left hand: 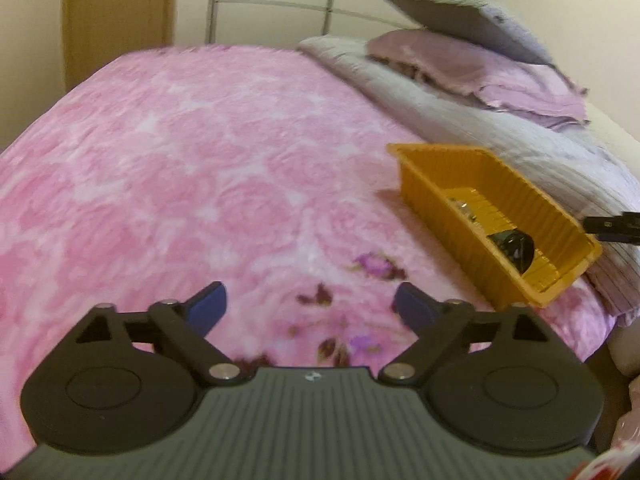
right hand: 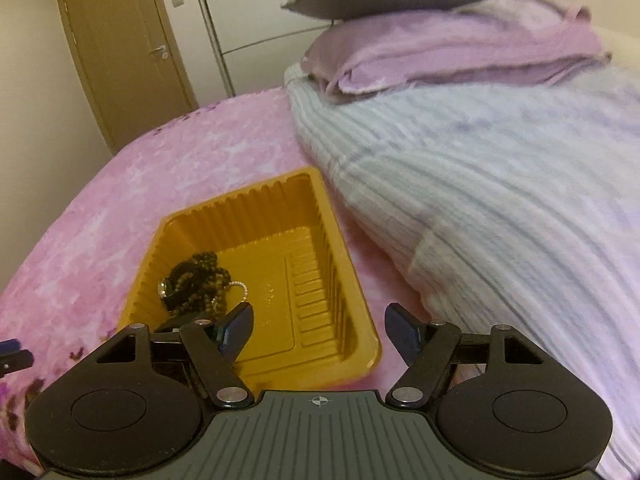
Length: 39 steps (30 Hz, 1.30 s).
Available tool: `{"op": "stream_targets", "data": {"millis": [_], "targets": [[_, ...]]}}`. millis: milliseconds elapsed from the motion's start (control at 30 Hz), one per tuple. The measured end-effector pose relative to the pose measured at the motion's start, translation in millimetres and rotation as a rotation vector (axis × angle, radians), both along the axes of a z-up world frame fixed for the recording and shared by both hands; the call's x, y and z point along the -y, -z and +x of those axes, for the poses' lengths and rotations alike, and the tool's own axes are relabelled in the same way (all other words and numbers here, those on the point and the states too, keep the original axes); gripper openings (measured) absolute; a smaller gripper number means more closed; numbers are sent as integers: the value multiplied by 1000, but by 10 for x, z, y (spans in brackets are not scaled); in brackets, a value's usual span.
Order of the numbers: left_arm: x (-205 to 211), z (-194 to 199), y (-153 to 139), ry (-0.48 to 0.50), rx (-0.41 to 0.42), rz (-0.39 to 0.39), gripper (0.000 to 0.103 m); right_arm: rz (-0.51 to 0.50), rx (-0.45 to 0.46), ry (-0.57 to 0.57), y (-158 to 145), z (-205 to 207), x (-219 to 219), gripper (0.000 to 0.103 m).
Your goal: Organize jewelry
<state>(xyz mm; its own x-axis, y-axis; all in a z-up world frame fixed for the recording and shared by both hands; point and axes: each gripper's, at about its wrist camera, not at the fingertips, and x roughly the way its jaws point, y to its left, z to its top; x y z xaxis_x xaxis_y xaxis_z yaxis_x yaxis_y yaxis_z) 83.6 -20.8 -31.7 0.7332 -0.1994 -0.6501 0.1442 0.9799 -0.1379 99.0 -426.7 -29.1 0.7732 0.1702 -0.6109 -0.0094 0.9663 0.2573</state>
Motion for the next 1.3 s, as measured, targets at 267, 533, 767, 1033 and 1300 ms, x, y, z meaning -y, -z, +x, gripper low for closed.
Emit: {"op": "stream_targets", "data": {"millis": [267, 533, 767, 1033, 1300], "targets": [[-42, -361, -167, -50, -40, -30, 102, -1, -51, 35, -157, -510, -510, 74], [43, -644, -297, -95, -104, -20, 103, -97, -136, -194, -125, -745, -1276, 75], [190, -798, -287, -90, -136, 37, 103, -93, -165, -218, -166, -883, -1498, 75], [178, -847, -252, -131, -147, 45, 103, -123, -154, -231, -207, -902, -1663, 75], [146, -833, -239, -154, -148, 50, 103, -108, -163, -213, -166, -841, -1682, 75]]}}
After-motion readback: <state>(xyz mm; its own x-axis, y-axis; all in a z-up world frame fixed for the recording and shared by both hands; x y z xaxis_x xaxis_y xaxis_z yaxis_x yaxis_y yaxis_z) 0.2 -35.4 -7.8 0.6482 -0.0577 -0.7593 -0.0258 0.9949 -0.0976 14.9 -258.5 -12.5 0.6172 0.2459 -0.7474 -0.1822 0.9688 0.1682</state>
